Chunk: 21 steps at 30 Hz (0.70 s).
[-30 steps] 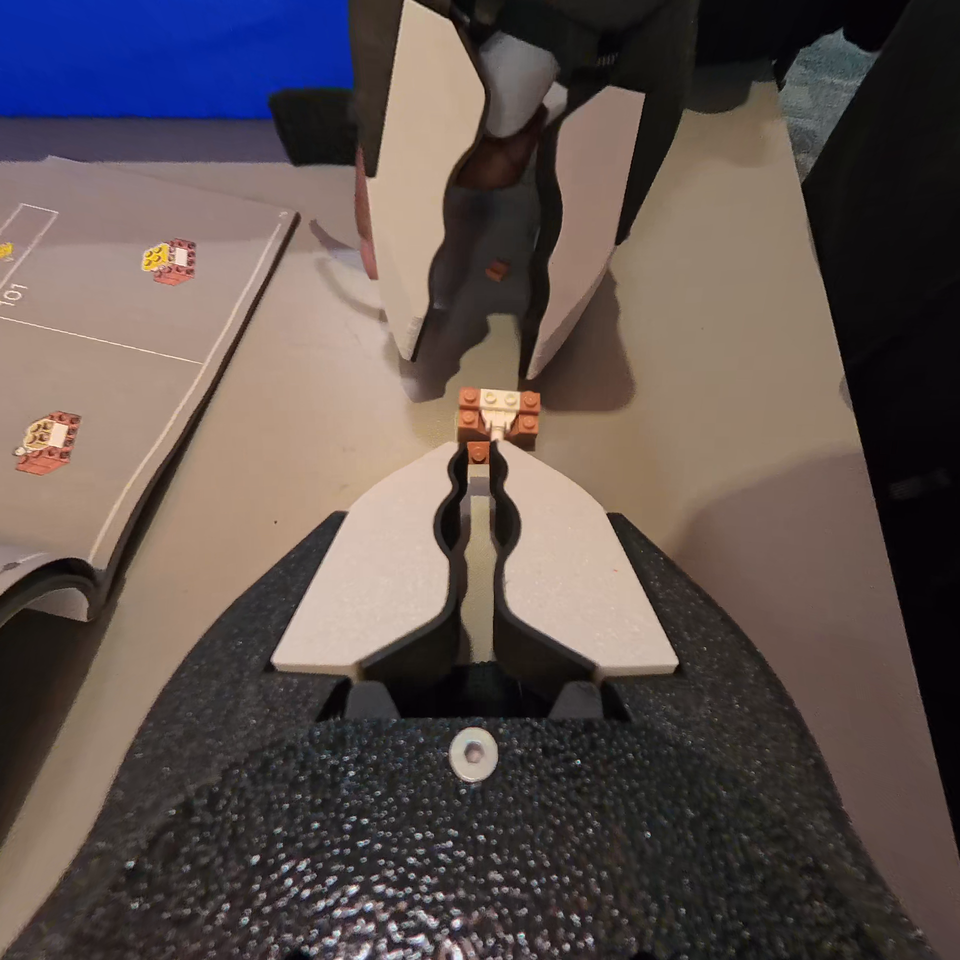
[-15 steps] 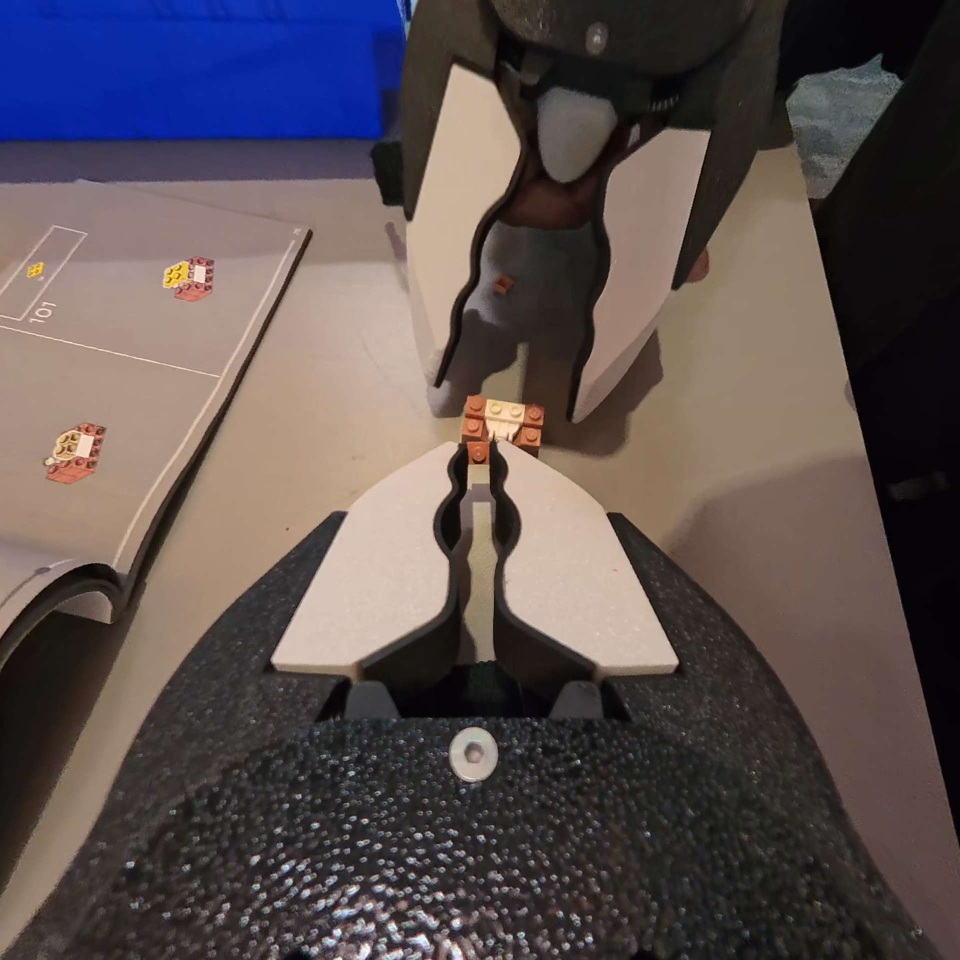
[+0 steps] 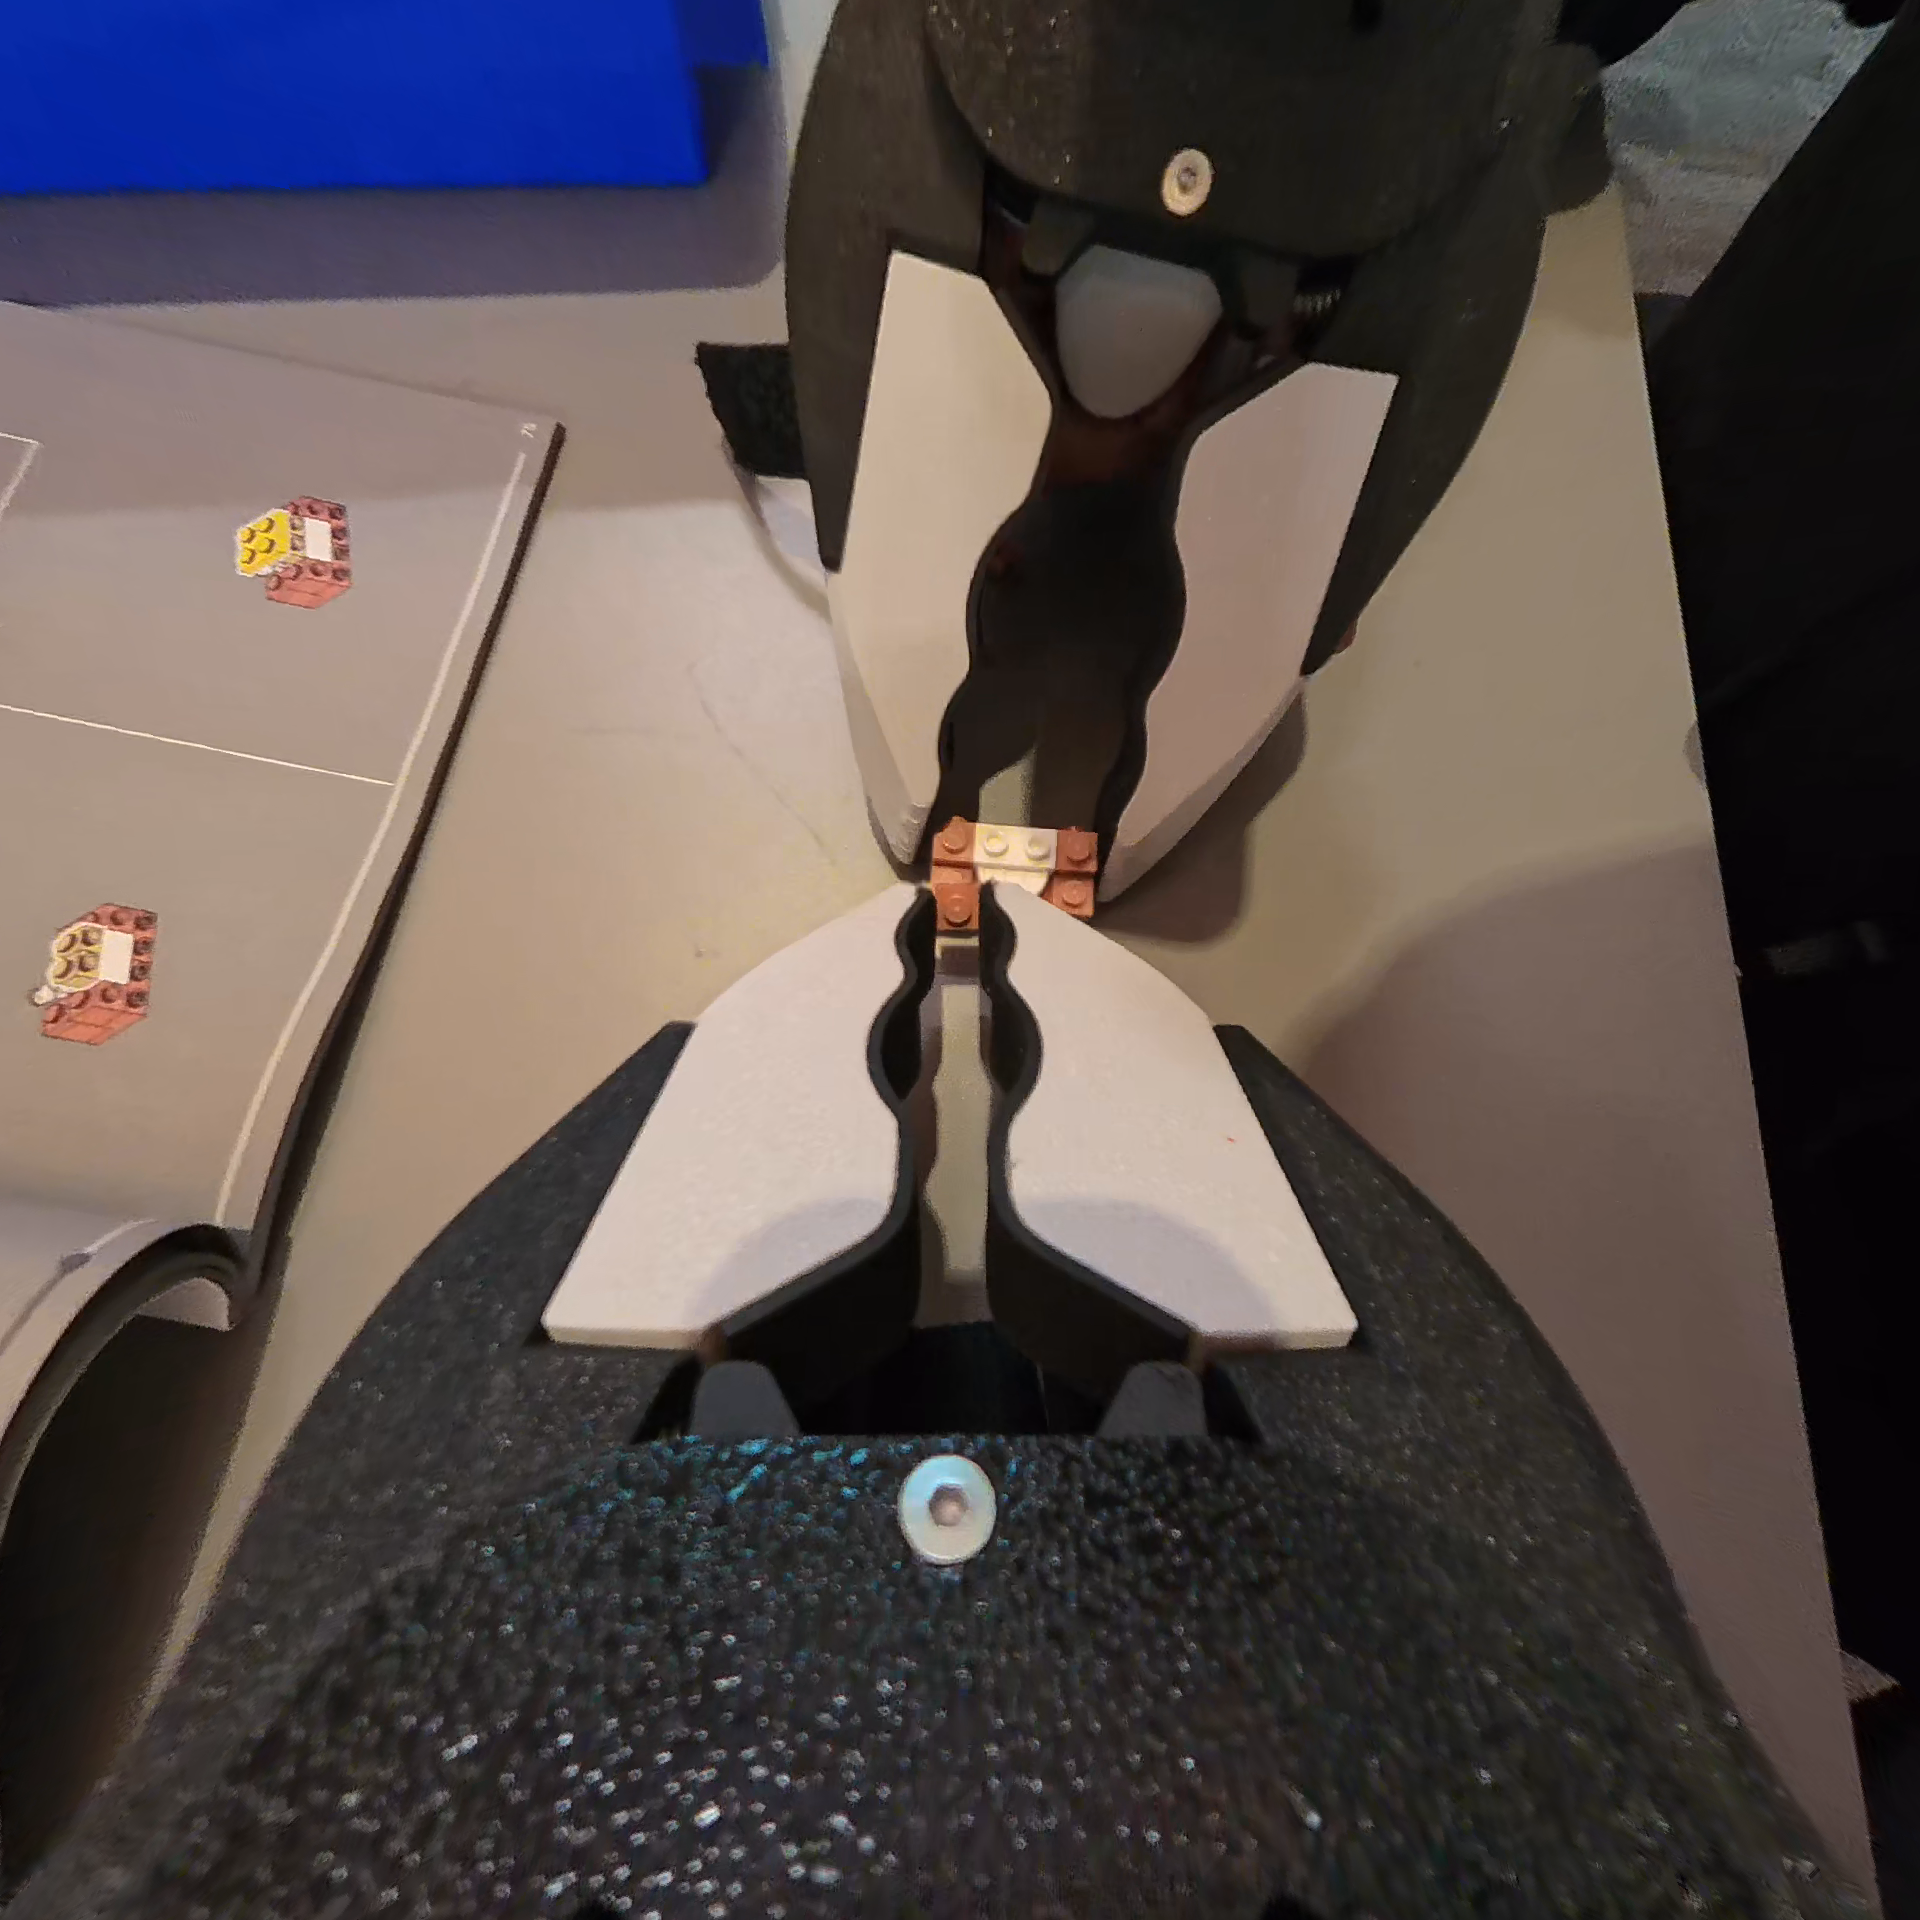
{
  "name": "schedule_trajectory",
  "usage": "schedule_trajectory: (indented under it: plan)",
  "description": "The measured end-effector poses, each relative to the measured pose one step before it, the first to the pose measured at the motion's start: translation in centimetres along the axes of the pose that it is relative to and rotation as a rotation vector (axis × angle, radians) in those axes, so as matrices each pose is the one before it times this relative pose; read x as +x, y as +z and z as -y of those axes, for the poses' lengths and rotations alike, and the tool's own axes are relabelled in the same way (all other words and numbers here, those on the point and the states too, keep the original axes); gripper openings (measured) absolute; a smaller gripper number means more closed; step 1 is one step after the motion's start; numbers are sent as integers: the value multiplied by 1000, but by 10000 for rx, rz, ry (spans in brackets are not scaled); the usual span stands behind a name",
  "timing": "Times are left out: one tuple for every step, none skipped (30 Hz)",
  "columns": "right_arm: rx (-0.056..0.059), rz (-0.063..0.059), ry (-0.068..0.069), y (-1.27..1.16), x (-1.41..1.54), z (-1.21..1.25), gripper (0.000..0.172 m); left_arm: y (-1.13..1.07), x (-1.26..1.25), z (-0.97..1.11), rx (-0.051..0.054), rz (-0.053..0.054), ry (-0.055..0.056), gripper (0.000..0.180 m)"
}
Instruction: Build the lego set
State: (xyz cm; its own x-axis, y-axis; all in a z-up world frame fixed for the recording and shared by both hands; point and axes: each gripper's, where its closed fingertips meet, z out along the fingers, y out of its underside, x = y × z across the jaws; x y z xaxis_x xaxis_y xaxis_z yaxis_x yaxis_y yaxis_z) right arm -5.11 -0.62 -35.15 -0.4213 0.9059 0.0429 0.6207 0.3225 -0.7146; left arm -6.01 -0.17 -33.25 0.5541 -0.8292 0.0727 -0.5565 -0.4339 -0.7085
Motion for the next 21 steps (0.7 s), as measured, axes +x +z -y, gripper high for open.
schedule_trajectory:
  plan:
    - [54, 2, -36, -40, -14, 66, 34, 111, -11, -40, -126, -39, -23, 7]
    - [32, -3, -16, -22, -14, 28, 34, 121, -19, -53, -124, -33, -15, 7]
    - [14, -1, -32, -15, -19, 11, 34, 102, 65, -73, -124, -71, -6, 7]
    - [23, -6, -38, -13, -23, 19, 34, 103, 85, -68, -113, -70, 15, 7]
    - [21, -6, -50, -16, -31, 31, 34, 78, 19, -15, -71, -7, 29, 7]
    - [12, -10, -57, 1, -27, 15, 34, 52, -26, 36, -36, 24, 30, 7]
    - [13, -22, -61, -6, -30, 25, 34, 18, 20, 56, -11, -5, 15, 7]
    - [16, -26, -61, -1, -11, 32, 34, 1, 45, 46, 3, -22, -9, 7]
    - [27, -42, -71, -4, -1, 38, 34, -9, 25, 36, -3, -21, -21, 7]
    - [22, -35, -59, 10, 3, 47, 34, -5, 12, 5, -9, -8, -4, 7]
    - [5, -7, -45, 6, -22, 16, 34, -1, 1, -11, -18, 5, 6, 7]
    - [-1, -4, -40, 2, -29, 9, 34, 9, 16, -38, -33, -4, 4, 7]
    - [9, -8, -52, 5, -28, 20, 34, 20, 13, -39, -28, 2, -3, 7]
    - [16, -5, -69, 1, -47, 25, 34, 23, 37, -33, -28, -18, -12, 7]
    - [-5, -5, -47, 9, -33, 2, 34, 9, 36, 3, -8, -12, 5, 7]
    - [12, -8, -65, 12, -37, 33, 34, 13, 39, 7, -6, -5, 9, 7]
    - [20, -10, -67, 4, -37, 45, 34, -10, 44, 10, -6, -7, 13, 7]
    - [1, -18, -44, 10, -9, 6, 33, -12, 14, -9, -14, 4, 12, 7]
    - [11, -8, -19, -5, -10, 22, 33, -13, 15, 10, -1, 8, 18, 7]
    - [16, 2, -11, -16, -8, 12, 33, -18, 19, 10, 8, 3, 6, 7]
    - [17, 17, 0, -4, -16, 20, 33, -10, 24, 8, 9, -11, -8, 7]
